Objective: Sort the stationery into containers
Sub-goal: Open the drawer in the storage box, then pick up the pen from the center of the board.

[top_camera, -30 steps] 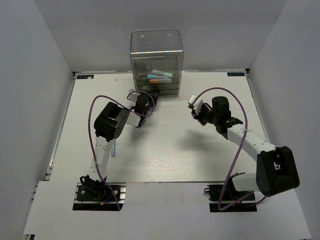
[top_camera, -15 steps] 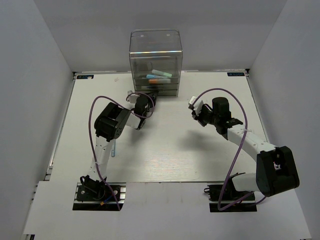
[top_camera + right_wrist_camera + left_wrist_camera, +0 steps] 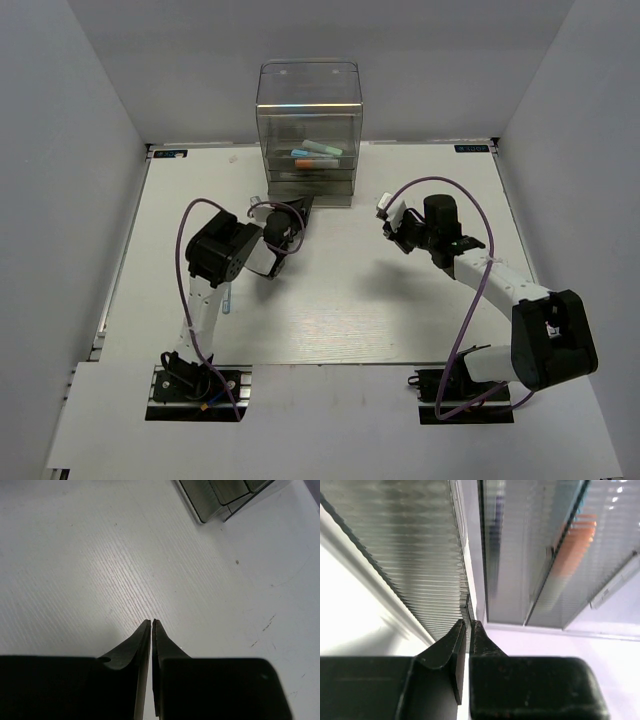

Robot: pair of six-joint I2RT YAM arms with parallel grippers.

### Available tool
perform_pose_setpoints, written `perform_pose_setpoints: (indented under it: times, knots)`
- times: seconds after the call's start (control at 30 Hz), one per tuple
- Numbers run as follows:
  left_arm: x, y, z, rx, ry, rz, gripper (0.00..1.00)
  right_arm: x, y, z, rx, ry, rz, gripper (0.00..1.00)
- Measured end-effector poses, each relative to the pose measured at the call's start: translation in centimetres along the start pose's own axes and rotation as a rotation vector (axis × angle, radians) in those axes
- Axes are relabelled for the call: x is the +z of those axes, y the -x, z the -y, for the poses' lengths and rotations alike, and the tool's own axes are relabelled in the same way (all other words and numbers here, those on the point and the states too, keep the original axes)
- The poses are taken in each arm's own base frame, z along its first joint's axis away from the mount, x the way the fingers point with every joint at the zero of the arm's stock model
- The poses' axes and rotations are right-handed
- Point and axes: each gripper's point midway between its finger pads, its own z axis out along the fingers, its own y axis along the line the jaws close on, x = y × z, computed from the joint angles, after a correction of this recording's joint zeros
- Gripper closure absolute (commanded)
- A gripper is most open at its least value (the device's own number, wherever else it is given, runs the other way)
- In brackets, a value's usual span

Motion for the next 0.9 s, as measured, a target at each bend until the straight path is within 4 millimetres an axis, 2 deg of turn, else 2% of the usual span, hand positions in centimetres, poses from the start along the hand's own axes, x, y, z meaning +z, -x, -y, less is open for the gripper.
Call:
perform_pose_setpoints:
  times: [0.17, 0.23, 0.27, 0.3, 0.37, 0.53, 0.67, 0.77, 0.83, 0.87, 0.9]
  knots:
    - [-2.0, -0.4, -0.2, 0.02, 0.013, -0.015, 1.0, 0.1, 0.0, 0.0, 0.001, 0.004, 0.001, 0.86]
    - [-2.6, -0.4, -0.3, 0.03, 0.02, -0.02, 0.99, 0.1, 0.1, 0.0, 0.003, 0.004, 0.003, 0.75]
    - [-2.8, -0.5, -0.3, 0.032, 0.021, -0.023, 0.82, 0.1, 0.2, 0.0, 0.004, 0.005, 0.003, 0.7]
    - [-2.9, -0.7, -0.2, 0.036, 0.023, -0.029, 0.72, 0.1, 0.2, 0.1, 0.006, 0.006, 0.004, 0.63]
    - [-2.9, -0.8, -0.5, 0.052, 0.034, -0.039, 0.5, 0.2, 0.3, 0.1, 0.006, 0.008, 0.004, 0.6]
    - [-3.2, -1.2, -1.7, 0.09, 0.092, -0.068, 0.46, 0.2, 0.4, 0.2, 0.005, 0.01, 0.003, 0.58]
    - [-3.6, -1.7, -0.8, 0.124, 0.113, -0.104, 0.45, 0.1, 0.4, 0.1, 0.006, 0.011, 0.001, 0.58]
    - [-4.3, -2.3, 0.4, 0.164, 0.125, -0.152, 0.45, 0.1, 0.3, 0.1, 0.006, 0.012, 0.0, 0.53]
    - [-5.2, -2.5, 1.0, 0.208, 0.149, -0.187, 0.45, 0.1, 0.3, 0.1, 0.01, 0.012, -0.001, 0.31]
    - [-5.8, -2.6, 1.4, 0.229, 0.16, -0.205, 0.45, 0.1, 0.3, 0.1, 0.008, 0.012, -0.002, 0.15]
    - [-6.5, -2.6, 1.8, 0.249, 0.169, -0.222, 0.45, 0.1, 0.3, 0.1, 0.01, 0.012, -0.002, 0.1]
